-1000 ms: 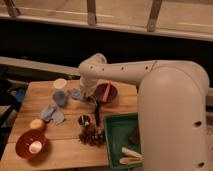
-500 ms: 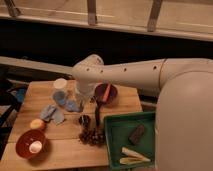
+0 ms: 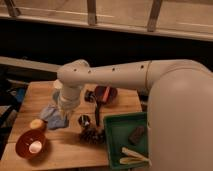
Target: Place sponge in red bowl
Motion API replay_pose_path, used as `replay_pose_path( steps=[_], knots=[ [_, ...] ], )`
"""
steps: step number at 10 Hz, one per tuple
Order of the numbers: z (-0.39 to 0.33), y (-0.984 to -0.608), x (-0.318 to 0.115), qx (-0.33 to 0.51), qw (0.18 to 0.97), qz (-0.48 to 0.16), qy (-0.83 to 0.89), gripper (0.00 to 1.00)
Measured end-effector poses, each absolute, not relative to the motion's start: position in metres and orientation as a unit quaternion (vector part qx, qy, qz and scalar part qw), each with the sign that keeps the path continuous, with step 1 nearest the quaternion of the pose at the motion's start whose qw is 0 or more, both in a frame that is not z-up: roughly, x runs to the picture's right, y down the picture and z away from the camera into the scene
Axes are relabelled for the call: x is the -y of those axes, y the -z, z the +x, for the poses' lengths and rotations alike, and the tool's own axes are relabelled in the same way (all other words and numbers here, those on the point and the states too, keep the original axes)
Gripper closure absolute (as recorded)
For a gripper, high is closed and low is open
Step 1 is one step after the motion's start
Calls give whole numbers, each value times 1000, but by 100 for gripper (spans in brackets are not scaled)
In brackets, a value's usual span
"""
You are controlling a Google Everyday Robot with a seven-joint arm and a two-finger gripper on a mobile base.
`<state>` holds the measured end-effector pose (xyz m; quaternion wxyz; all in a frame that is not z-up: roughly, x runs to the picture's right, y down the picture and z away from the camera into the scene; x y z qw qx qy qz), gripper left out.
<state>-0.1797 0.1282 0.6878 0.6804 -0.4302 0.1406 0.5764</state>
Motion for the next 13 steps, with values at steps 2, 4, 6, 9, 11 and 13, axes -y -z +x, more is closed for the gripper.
replay_pose_path(
  steps=[2, 4, 6, 9, 11, 13],
  knots=[
    [-178, -688, -128, -143, 680, -430, -576, 100],
    [-184, -690, -131, -151, 686, -435, -564, 100],
    [-207, -688, -145, -148, 697, -444, -543, 100],
    [-251, -677, -167, -120, 714, -461, -513, 100],
    [-266, -674, -172, -97, 721, -474, -497, 100],
    [-279, -675, -176, -86, 724, -486, -482, 92]
  ],
)
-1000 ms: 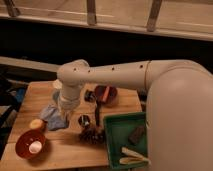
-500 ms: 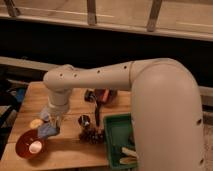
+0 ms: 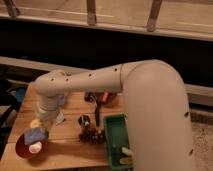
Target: Place sponge in red bowl
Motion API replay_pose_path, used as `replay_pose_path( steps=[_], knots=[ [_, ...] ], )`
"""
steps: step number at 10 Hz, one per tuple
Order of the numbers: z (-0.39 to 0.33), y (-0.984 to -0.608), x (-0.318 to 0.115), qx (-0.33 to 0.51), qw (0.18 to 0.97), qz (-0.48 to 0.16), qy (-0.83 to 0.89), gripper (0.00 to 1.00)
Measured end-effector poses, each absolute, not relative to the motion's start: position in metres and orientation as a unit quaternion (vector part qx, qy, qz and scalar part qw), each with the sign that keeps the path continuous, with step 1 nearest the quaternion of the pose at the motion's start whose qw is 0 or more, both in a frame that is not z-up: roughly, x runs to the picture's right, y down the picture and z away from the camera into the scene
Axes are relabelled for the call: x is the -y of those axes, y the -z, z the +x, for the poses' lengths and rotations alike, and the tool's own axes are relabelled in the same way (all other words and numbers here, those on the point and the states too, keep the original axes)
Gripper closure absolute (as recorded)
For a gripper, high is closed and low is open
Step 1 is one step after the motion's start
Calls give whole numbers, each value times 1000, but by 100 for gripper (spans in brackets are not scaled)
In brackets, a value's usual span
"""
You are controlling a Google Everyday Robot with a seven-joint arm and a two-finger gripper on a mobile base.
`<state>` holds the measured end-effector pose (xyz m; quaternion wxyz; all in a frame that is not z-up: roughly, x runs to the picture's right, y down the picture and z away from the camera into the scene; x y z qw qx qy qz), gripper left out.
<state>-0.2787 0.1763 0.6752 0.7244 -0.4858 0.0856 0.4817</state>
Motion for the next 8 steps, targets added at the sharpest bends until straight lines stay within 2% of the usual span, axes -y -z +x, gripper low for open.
replay_pose_path(
  steps=[5, 6, 8],
  knots=[
    [-294, -701, -190, -57, 709, -530, -462, 42],
    [-294, -702, -190, -53, 708, -533, -459, 36],
    [-295, -701, -190, -54, 708, -534, -458, 35]
  ],
)
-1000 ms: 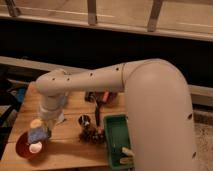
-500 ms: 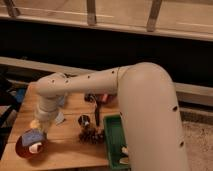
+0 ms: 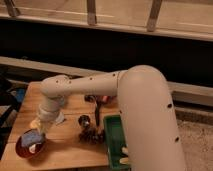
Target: Place sponge in red bowl
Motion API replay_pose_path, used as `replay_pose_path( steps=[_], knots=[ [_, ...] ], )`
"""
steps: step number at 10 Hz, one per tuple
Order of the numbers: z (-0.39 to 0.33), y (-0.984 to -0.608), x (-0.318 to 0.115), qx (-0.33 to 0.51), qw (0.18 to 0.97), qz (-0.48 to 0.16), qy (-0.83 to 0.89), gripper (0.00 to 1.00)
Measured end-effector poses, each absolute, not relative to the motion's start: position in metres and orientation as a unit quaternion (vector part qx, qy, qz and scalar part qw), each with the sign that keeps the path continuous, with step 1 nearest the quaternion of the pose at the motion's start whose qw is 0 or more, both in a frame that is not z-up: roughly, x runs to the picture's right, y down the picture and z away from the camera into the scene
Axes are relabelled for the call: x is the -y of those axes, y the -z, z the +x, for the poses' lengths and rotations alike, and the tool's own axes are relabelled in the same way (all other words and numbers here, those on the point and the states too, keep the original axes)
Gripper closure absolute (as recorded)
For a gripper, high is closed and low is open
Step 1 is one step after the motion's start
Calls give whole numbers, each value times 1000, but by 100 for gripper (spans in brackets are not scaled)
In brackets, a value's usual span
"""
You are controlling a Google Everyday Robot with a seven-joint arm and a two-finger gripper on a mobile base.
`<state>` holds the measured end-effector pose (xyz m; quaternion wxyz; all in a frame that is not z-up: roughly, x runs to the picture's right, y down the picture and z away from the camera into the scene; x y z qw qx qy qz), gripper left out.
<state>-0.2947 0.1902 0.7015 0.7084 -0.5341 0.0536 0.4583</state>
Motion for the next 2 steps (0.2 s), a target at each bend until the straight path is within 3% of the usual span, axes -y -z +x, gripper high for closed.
replay_pose_path(
  steps=[2],
  knots=[
    [-296, -701, -190, -53, 709, -534, -458, 35]
  ],
)
